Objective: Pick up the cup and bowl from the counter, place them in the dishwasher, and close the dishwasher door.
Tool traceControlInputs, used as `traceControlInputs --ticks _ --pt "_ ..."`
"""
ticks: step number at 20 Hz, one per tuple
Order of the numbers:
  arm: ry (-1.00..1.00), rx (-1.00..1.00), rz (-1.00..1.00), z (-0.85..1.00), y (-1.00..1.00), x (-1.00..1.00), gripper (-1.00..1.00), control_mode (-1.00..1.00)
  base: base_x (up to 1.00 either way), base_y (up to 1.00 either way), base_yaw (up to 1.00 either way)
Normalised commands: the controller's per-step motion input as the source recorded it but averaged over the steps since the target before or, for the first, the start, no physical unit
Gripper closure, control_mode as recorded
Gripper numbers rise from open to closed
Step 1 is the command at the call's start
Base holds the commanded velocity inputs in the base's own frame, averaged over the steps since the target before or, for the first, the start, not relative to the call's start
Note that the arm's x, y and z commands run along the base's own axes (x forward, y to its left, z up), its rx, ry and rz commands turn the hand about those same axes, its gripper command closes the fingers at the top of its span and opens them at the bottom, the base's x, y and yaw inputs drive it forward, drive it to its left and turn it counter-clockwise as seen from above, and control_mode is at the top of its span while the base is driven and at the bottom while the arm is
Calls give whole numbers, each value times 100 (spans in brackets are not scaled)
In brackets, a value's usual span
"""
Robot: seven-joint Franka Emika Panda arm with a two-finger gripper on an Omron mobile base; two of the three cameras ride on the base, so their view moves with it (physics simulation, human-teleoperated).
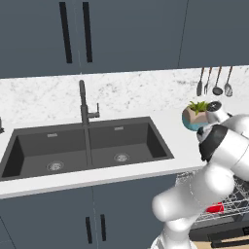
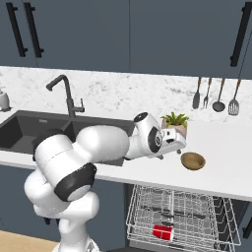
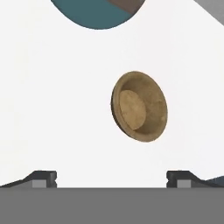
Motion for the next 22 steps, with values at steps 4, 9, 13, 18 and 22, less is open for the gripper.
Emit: traceControlInputs --ticks 4,9,13,18,22 --pt "0 8 1 -19 -24 42 -100 -100 0 0 0" --pt "0 10 2 -1 -21 7 -100 -100 0 0 0" --pt "0 4 0 0 -9 2 -100 -100 0 0 0" --pt "0 0 1 -12 -5 33 -100 -100 0 0 0" --pt "0 0 0 -16 -14 27 -100 -100 0 0 0"
